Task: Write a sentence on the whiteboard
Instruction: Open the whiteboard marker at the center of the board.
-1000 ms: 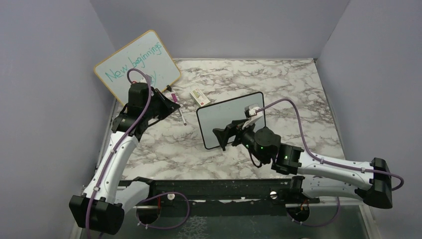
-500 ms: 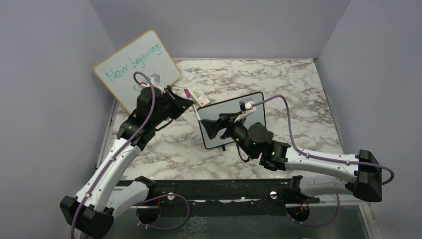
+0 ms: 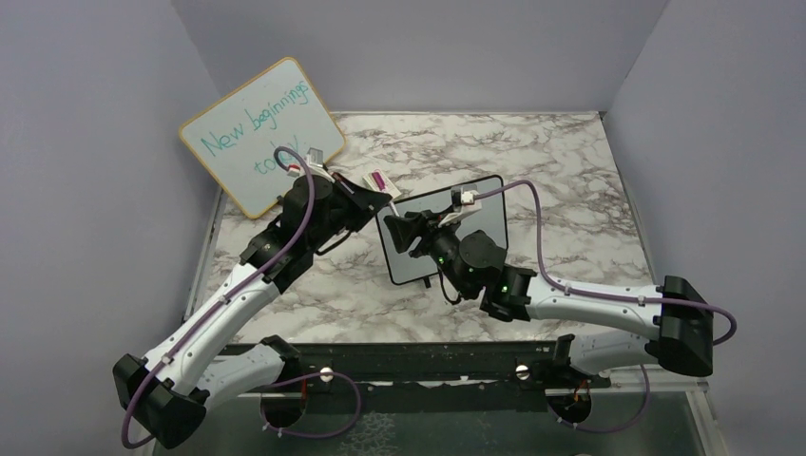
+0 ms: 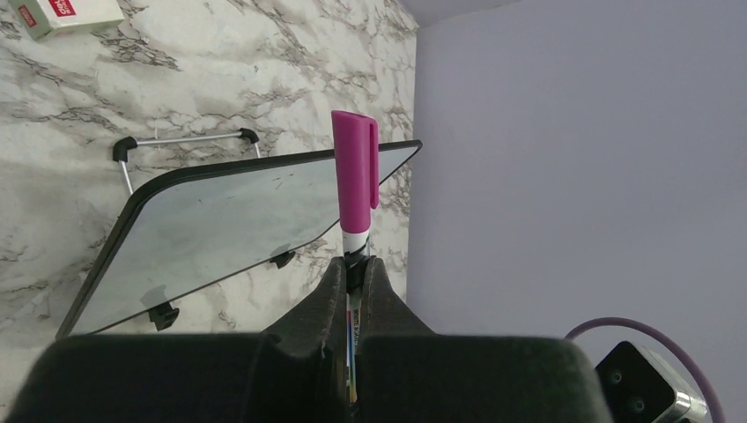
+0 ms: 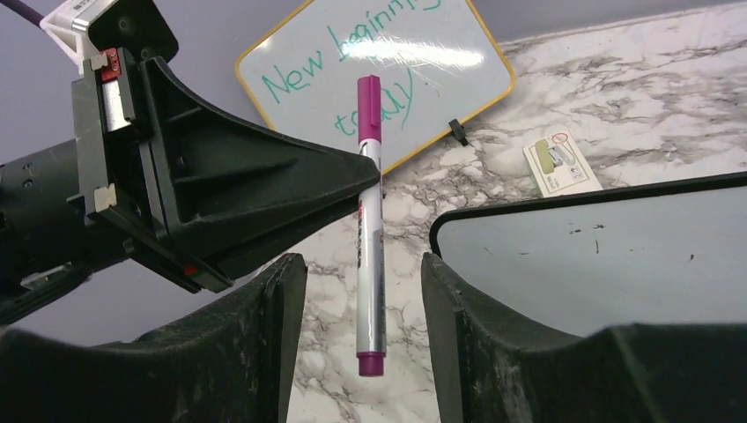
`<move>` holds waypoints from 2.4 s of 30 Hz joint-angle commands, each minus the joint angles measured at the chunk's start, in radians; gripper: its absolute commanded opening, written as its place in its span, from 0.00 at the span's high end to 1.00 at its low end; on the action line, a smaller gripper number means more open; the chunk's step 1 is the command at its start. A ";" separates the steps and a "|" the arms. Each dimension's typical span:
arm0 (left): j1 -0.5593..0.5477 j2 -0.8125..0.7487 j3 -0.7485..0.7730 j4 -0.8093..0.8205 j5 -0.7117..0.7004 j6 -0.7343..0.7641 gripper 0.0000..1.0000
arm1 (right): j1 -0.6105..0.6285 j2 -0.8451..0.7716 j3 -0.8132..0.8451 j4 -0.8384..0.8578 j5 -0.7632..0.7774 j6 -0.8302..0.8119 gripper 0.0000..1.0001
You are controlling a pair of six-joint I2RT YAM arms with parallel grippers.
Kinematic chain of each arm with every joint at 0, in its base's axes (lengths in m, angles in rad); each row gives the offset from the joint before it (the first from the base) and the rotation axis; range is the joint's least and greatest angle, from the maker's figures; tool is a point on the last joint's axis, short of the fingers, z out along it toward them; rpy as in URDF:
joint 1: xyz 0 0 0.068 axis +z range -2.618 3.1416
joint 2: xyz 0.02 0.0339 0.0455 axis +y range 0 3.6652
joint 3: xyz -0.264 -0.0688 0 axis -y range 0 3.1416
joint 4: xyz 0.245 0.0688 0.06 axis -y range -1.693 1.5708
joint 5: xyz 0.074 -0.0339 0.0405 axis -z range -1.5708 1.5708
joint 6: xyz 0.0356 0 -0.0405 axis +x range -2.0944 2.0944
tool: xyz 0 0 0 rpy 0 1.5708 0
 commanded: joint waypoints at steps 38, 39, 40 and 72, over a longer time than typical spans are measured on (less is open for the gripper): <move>-0.084 -0.042 -0.099 0.097 -0.077 0.091 0.60 | 0.003 -0.084 -0.049 -0.101 0.061 0.044 0.99; -0.084 -0.050 -0.098 0.090 -0.082 0.147 0.56 | 0.002 -0.101 -0.051 -0.131 0.044 0.043 0.99; -0.084 -0.057 -0.098 0.082 -0.089 0.202 0.51 | 0.000 -0.120 -0.049 -0.165 0.028 0.041 0.99; -0.084 -0.156 -0.055 -0.038 0.646 1.577 0.08 | -0.035 -0.309 0.277 -1.044 -0.503 -0.415 0.99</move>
